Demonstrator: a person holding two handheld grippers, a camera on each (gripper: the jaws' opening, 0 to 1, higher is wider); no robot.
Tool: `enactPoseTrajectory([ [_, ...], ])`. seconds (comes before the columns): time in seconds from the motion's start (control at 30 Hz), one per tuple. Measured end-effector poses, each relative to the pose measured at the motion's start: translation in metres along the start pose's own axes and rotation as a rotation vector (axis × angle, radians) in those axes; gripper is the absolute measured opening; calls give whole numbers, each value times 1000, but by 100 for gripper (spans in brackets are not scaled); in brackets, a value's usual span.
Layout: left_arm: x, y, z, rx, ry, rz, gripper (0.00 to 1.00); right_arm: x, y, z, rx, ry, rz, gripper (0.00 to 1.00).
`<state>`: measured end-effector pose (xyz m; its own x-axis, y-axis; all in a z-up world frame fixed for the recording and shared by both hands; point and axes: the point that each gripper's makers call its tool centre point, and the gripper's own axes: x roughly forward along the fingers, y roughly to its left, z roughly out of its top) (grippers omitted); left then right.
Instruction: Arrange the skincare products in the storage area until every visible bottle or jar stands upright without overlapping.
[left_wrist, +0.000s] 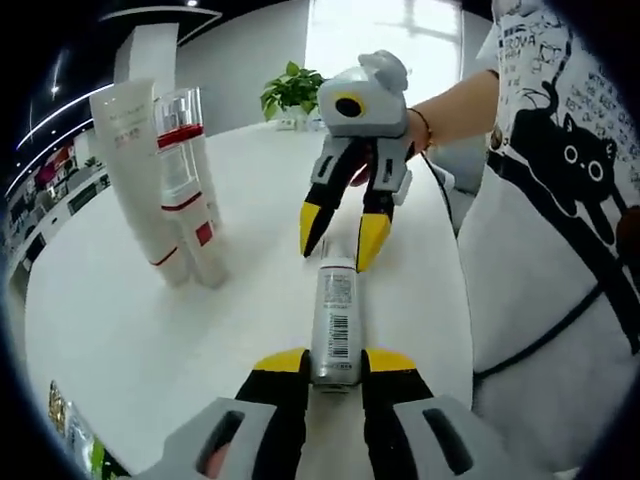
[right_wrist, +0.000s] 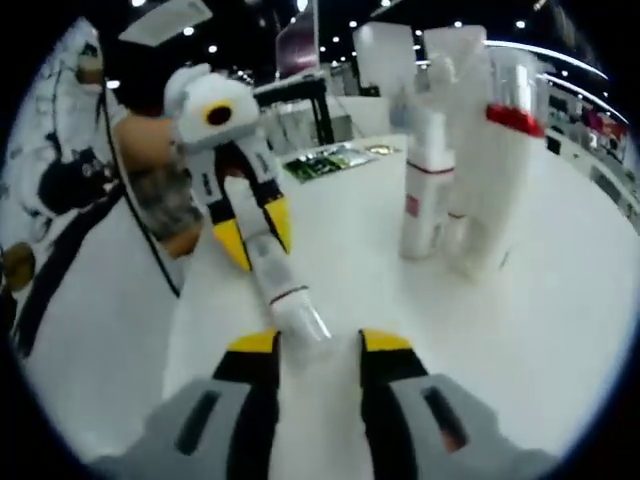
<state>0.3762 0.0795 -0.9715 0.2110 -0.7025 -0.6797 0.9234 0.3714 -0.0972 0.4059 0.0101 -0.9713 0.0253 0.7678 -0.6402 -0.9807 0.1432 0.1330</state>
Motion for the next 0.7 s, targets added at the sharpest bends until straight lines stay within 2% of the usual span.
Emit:
enactPoseTrajectory([
  [0.07, 0, 0, 0, 2, 1, -3, 20, 2, 4, 0, -24, 6, 19, 21],
  [0.13, 0, 0, -1, -1, 1, -3, 20, 3, 2, 1, -62, 19, -1, 21],
  [0.27, 0, 2, 0, -11, -7, 4, 19, 1, 0, 3, -41, 16, -10, 20],
  [0.53, 0, 7, 1, -21, -15, 19, 19, -23, 5, 40, -117, -41, -30, 19],
  [0.7, -1, 8, 1, -29, -16, 17, 19, -30, 12, 64, -157, -94, -23, 19],
])
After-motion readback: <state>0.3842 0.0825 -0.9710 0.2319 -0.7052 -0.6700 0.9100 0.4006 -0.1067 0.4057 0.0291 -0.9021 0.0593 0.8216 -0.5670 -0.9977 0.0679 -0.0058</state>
